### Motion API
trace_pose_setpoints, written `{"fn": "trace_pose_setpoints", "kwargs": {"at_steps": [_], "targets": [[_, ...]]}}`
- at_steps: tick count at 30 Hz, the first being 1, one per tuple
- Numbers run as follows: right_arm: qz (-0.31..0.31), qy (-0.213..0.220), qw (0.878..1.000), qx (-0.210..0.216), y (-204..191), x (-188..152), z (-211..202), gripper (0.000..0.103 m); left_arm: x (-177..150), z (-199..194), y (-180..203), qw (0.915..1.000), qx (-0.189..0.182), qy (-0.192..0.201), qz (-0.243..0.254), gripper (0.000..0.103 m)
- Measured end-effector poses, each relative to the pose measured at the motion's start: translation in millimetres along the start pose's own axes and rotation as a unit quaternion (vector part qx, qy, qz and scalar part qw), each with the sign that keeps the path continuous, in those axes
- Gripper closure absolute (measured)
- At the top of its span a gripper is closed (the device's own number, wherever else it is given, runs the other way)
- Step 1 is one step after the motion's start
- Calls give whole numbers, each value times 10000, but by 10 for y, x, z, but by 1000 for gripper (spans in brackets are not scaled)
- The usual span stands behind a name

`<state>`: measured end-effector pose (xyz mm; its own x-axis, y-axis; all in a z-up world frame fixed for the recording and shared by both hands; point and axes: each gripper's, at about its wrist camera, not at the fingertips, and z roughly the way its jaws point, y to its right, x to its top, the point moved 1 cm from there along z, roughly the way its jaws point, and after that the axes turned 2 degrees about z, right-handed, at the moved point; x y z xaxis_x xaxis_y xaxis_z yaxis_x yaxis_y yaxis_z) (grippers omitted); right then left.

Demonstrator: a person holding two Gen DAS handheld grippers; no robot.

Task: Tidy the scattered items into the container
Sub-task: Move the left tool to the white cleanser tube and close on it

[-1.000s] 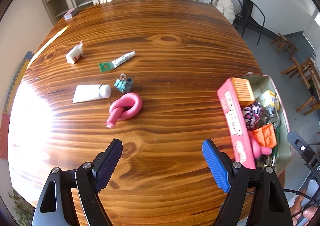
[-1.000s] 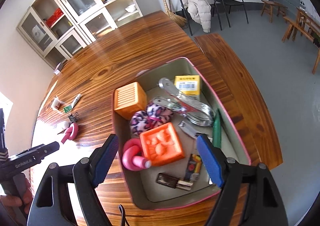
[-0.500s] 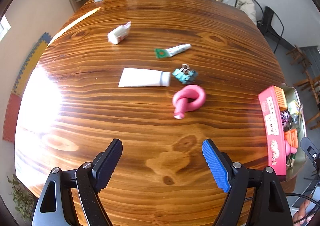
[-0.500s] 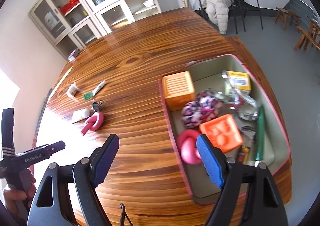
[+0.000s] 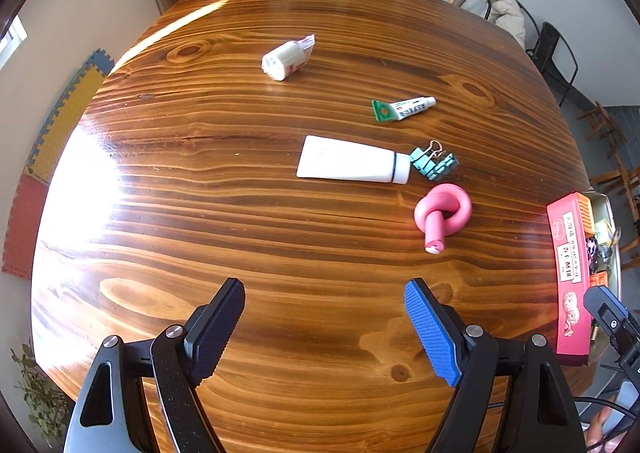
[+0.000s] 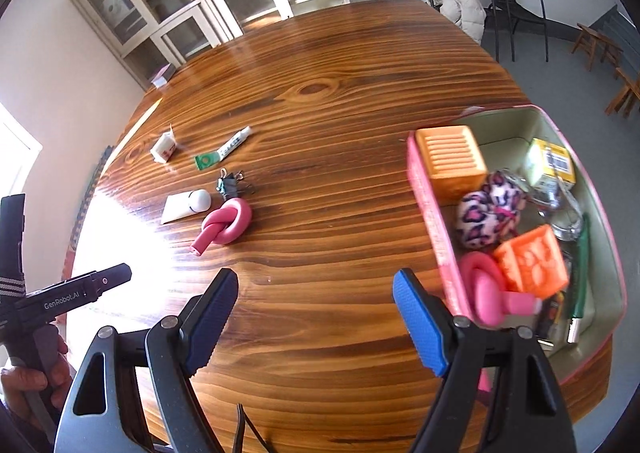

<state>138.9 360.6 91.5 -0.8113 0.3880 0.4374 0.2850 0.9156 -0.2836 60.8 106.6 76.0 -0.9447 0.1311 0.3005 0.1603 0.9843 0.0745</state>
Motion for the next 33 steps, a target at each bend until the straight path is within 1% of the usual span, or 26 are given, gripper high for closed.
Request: {"fn": "trace_pose_setpoints", "kwargs": {"at_steps": [10, 14, 18, 22, 25, 28, 30, 33], "targets": [[-180, -193, 9996, -39, -399, 130, 336, 20, 105, 220, -268, 9997, -80, -248, -45, 19], [-292, -234, 9993, -71, -552, 204, 501, 20, 171, 327, -315, 9992, -145, -357, 59, 19], [-259, -337, 9991, -91, -641, 250, 651, 20, 266, 430, -293, 9985, -255, -412, 254, 19], [-241, -423, 9987, -130, -683, 243, 736, 20, 411, 523, -156, 9959, -279, -342, 792, 19], [-177, -494, 9984, -210, -664, 229, 778, 20, 545, 596, -4, 9904, -329, -230, 1324, 19], [-45, -530, 9982, -292, -613, 229, 789, 20, 675, 696, 102, 9838, -443, -228, 1721, 19], [71, -543, 9979, -346, -571, 229, 789, 20, 751, 786, 189, 9778, -503, -225, 2022, 19], [220, -570, 9973, -415, -510, 224, 787, 20, 808, 922, 316, 9651, -533, -229, 2554, 19]]}}
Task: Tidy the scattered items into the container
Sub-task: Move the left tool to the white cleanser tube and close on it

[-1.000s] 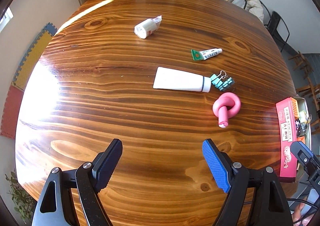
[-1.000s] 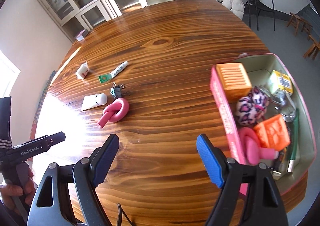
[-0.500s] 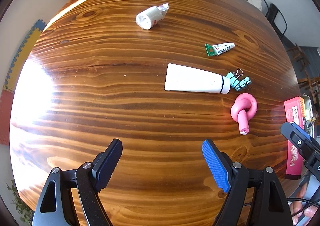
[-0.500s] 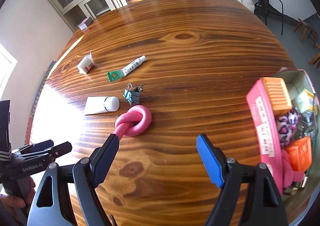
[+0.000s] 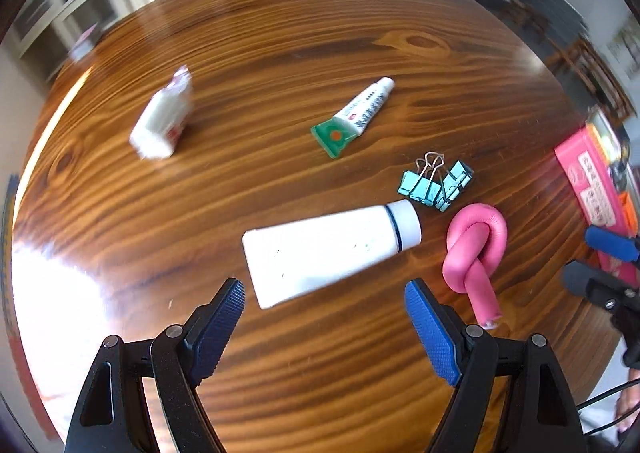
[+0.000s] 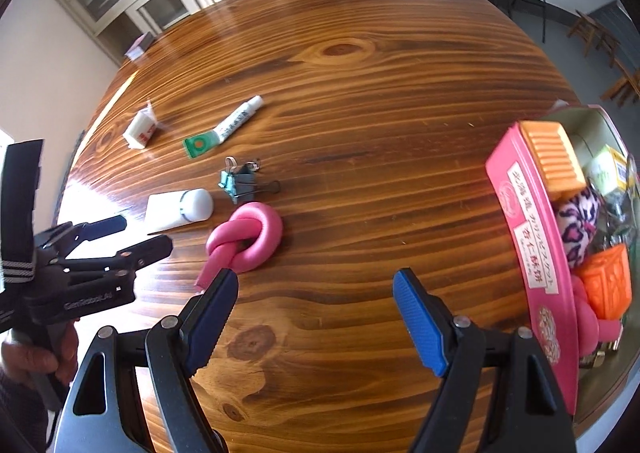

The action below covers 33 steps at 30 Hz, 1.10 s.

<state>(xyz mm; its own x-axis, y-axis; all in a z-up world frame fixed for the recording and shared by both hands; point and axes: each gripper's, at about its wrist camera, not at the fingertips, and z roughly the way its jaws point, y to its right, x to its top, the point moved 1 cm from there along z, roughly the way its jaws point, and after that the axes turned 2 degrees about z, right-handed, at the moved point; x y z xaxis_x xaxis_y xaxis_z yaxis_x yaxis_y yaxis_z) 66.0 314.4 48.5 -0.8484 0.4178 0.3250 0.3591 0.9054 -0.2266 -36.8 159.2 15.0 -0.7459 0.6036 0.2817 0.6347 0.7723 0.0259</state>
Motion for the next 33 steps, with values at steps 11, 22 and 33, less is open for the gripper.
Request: {"fn": "trace_pose_setpoints", "kwargs": {"at_steps": [11, 22, 33], "targets": [[341, -113, 9993, -128, 59, 14, 54, 20, 257, 238, 104, 9939, 29, 139, 1098, 19], [270, -211, 9993, -140, -50, 95, 177, 20, 353, 272, 38, 9954, -267, 206, 902, 20], [10, -233, 9997, -89, -198, 191, 282, 20, 364, 185, -30, 9957, -828, 374, -180, 66]]}}
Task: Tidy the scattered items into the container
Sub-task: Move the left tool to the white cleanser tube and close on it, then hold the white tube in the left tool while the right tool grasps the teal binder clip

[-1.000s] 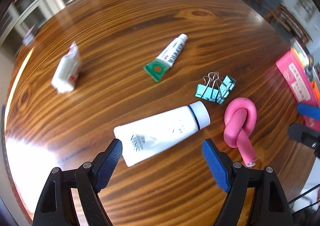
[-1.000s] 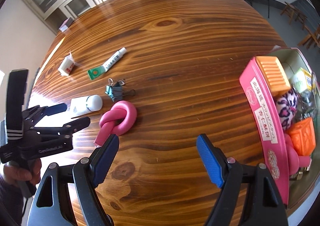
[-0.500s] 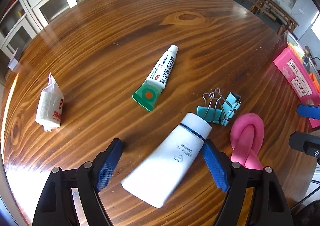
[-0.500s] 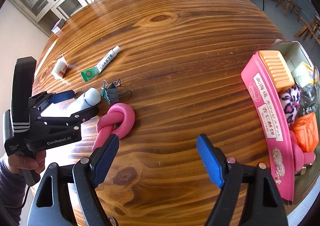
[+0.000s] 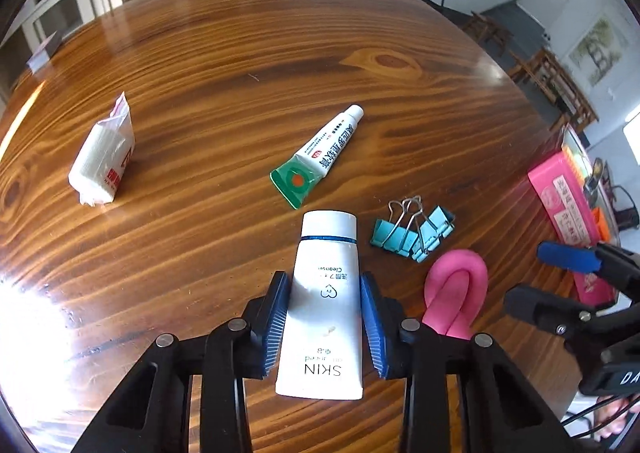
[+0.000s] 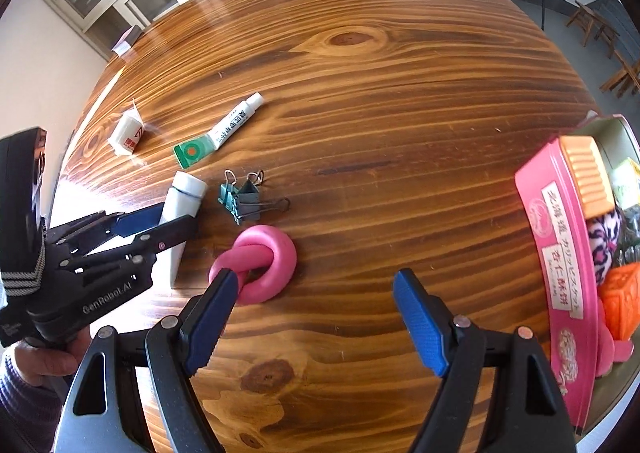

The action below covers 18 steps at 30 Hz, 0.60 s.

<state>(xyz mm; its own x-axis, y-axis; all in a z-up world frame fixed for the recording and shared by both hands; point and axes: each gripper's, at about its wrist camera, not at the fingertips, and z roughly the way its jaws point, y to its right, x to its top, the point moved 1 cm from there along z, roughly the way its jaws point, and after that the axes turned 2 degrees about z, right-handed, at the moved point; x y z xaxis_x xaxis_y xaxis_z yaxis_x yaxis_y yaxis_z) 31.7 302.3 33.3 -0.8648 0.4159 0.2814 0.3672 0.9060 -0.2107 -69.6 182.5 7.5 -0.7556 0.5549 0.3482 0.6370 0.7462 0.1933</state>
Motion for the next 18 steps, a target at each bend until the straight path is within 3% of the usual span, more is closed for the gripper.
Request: {"fn": "trace_pose_setpoints", "kwargs": {"at_steps": [5, 12, 18], "targets": [[-305, 129, 9994, -61, -67, 36, -8, 20, -37, -72, -25, 9999, 47, 33, -110, 66], [-530, 126, 9983, 186, -92, 176, 106, 20, -229, -269, -172, 9988, 109, 72, -478, 66], [-1303, 197, 9906, 357, -329, 313, 185, 20, -324, -278, -219, 9983, 174, -25, -562, 66]]}}
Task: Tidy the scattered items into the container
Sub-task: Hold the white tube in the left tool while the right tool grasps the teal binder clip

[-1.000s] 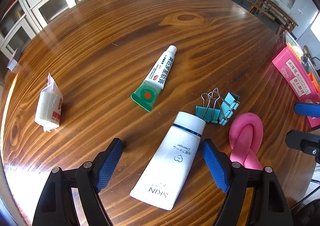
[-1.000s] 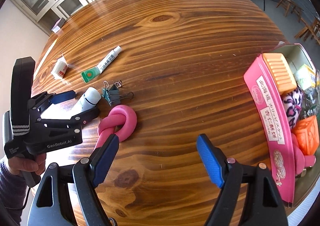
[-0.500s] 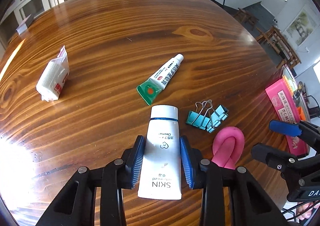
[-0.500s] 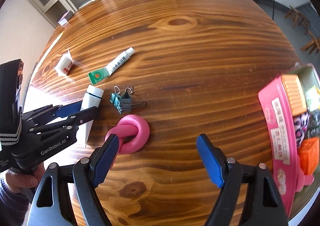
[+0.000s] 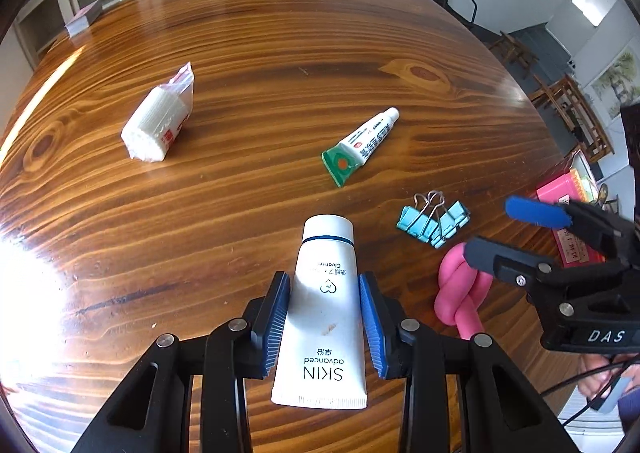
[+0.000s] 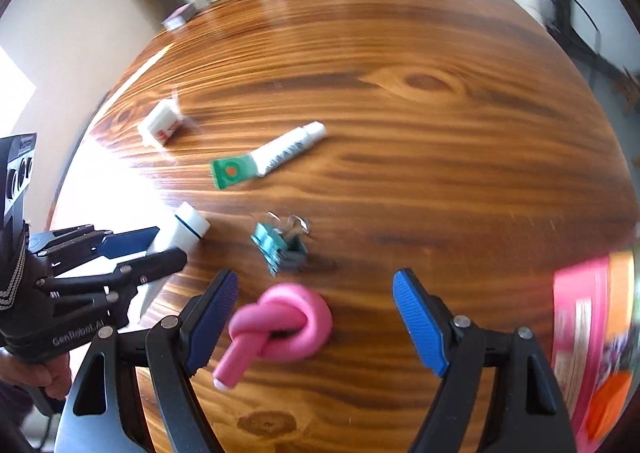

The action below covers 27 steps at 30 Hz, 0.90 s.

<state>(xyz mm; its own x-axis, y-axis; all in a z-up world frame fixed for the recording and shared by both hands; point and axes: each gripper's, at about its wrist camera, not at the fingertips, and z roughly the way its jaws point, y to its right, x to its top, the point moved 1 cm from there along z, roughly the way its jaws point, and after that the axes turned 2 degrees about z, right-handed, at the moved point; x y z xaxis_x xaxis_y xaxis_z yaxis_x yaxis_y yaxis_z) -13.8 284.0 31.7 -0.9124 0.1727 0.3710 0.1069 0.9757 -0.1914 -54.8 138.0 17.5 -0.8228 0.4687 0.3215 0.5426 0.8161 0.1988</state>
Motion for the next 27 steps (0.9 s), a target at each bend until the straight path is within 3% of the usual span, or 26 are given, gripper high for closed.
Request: {"fn": "trace_pose_setpoints", "kwargs": {"at_steps": [3, 6, 7, 10, 19, 27], "targets": [[-365, -40, 9993, 5, -74, 67, 102, 21, -24, 63, -8, 9999, 0, -106, -31, 66], [-506, -218, 9985, 32, -91, 100, 237, 36, -15, 72, 8, 9999, 48, -104, -11, 66], [-508, -277, 9983, 54, -85, 98, 273, 46, -7, 75, 8, 9999, 61, -101, -21, 66], [-548, -284, 9981, 82, -78, 90, 300, 58, 33, 89, 20, 9999, 141, -74, -19, 66], [-242, -117, 9996, 14, 2, -15, 92, 59, 41, 95, 46, 9996, 186, -75, -207, 70], [268, 224, 9993, 145, 128, -164, -312, 59, -80, -175, 109, 9993, 232, 40, -274, 70]]}}
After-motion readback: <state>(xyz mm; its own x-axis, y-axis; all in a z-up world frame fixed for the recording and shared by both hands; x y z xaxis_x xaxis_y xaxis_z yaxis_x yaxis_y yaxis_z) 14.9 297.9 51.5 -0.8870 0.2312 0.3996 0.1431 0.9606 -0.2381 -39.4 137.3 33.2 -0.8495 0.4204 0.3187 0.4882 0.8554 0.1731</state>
